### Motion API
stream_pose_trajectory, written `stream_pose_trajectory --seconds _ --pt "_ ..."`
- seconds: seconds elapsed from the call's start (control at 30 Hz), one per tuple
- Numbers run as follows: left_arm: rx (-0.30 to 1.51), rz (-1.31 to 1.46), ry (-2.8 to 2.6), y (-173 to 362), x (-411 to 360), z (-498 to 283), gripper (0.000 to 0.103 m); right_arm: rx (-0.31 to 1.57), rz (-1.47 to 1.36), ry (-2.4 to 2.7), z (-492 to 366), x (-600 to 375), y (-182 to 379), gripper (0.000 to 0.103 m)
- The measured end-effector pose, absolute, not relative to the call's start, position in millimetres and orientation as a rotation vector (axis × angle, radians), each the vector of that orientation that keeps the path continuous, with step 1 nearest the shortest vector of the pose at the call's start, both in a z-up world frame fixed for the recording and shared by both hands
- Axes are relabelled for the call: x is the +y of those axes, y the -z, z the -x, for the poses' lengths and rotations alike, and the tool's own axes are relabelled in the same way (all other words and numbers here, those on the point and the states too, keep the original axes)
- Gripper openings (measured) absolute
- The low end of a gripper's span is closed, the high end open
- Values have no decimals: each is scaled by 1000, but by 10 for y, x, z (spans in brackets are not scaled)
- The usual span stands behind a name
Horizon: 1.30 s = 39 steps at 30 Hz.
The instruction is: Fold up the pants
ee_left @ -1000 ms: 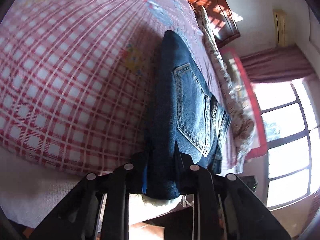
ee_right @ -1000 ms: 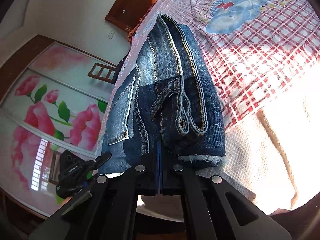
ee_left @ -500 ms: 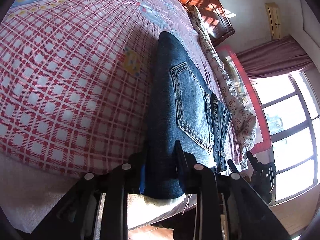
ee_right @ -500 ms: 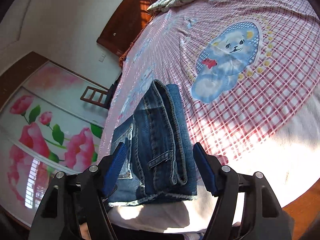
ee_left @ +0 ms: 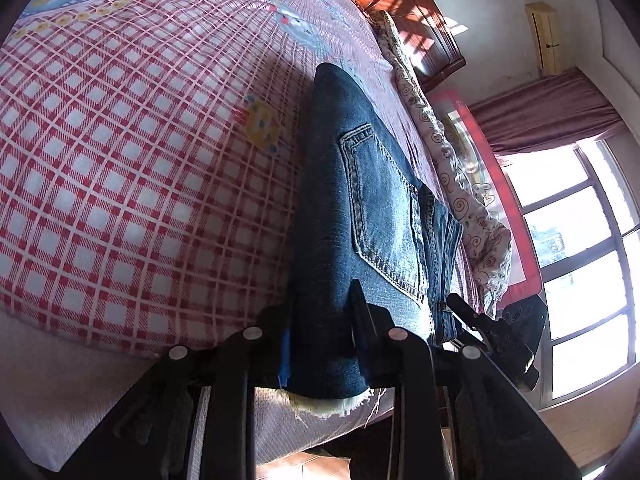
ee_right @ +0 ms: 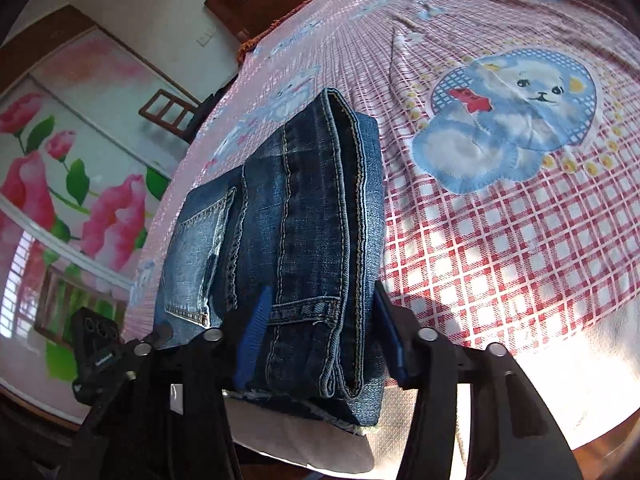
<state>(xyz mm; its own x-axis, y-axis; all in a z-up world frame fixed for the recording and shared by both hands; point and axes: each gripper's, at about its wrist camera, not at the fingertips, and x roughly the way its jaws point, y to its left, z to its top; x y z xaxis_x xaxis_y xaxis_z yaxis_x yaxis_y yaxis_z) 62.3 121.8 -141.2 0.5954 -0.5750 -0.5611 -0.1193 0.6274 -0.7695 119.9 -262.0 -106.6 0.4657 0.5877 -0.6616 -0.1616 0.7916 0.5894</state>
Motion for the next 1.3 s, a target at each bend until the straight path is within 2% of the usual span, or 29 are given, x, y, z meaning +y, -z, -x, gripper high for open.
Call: stream_pose_trajectory --seconds 0.07,0.1,0.2,0.27,0.3,0.43,0.53,0.63,0.73,1.1,1.13,1.17,1.2,1.3 --pt "914 879 310 1421 1227 -617 25 939 -667 -534 -1177 -2810 1086 20" --pt "913 880 311 1427 1227 -611 25 927 -736 -552 -1175 -2886 1136 20" --pt "913 871 311 1423 1220 -603 26 976 -632 -489 -1194 -2807 1233 20" --pt "913 876 314 1423 1225 -601 26 996 -684 -469 -1218 -2868 1305 30" --pt "913 877 314 1419 1216 -601 26 998 -709 -469 -1217 -2881 1317 32" --pt "921 845 316 1373 1199 -620 26 985 -580 -461 -1192 -2763 1236 32" --pt "948 785 316 1257 1202 -677 30 999 -628 -469 -1212 -2783 1258 32" --pt "914 713 315 1072 1255 -755 31 1008 -611 -476 -1220 -2811 1260 31" --pt "898 733 328 978 1349 -925 38 1007 -627 -489 -1250 -2763 1250 31" --pt "983 799 346 1172 1298 -1433 43 1008 -653 -485 -1193 -2859 1320 31" --pt "986 797 347 1174 1293 -1442 43 1016 -646 -481 -1217 -2856 1296 31" --pt "990 785 342 1163 1267 -1436 37 1027 -625 -477 -1234 -2830 1261 28" --pt "1000 756 326 1151 1250 -1430 25 1041 -591 -472 -1247 -2789 1212 24" --pt "987 732 323 1067 1224 -1420 16 1044 -495 -470 -1265 -2676 998 18"
